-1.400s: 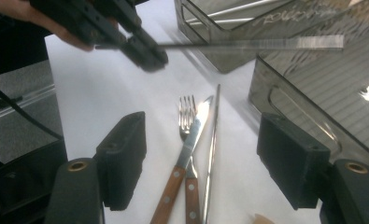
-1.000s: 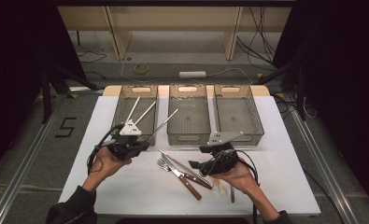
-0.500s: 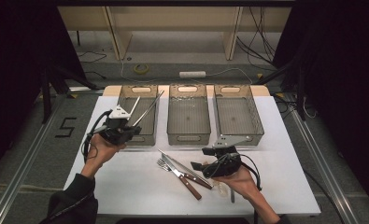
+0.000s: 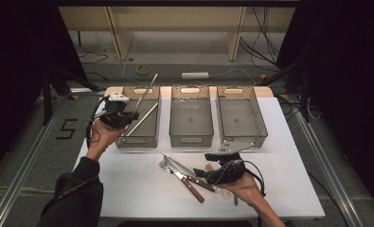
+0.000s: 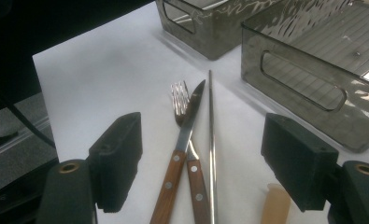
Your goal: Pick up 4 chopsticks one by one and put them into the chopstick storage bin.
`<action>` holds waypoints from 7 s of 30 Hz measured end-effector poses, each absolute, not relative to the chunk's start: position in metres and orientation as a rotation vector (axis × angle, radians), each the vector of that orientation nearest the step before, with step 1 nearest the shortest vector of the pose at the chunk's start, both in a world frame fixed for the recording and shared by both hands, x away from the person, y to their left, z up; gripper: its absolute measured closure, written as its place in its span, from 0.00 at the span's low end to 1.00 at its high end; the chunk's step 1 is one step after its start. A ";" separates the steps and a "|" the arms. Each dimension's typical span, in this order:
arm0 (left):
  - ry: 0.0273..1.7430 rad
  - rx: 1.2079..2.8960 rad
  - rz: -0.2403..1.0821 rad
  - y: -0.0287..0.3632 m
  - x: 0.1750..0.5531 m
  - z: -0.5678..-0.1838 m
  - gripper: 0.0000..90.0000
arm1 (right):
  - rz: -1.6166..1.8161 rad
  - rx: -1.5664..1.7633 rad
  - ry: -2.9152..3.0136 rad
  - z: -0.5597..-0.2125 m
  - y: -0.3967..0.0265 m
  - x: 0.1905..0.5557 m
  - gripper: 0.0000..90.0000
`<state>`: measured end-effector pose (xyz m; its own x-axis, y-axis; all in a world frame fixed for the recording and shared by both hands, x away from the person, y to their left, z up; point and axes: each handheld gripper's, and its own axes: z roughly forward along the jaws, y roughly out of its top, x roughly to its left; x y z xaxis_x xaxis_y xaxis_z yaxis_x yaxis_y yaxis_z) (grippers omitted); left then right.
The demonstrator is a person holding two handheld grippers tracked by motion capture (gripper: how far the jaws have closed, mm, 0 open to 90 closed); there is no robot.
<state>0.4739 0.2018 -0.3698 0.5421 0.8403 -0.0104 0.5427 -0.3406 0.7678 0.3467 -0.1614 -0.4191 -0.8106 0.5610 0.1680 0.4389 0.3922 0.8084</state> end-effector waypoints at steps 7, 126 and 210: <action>1.172 2.026 0.520 0.204 0.494 -0.377 0.95 | 1.391 0.899 2.525 -0.422 -0.160 0.345 0.33; 0.957 1.888 0.349 0.185 0.339 -0.428 0.21 | 0.649 1.036 2.921 -0.465 -0.111 0.396 0.91; 0.549 2.404 0.327 0.115 0.323 -0.447 0.38 | 0.762 0.527 3.050 -0.420 -0.087 0.347 0.95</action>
<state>0.3232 0.1151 -0.4469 0.8816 0.4625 0.0936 0.3024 -0.7060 0.6404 0.3468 -0.0873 -0.4202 -0.9443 0.3052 0.1232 0.3273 0.8310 0.4498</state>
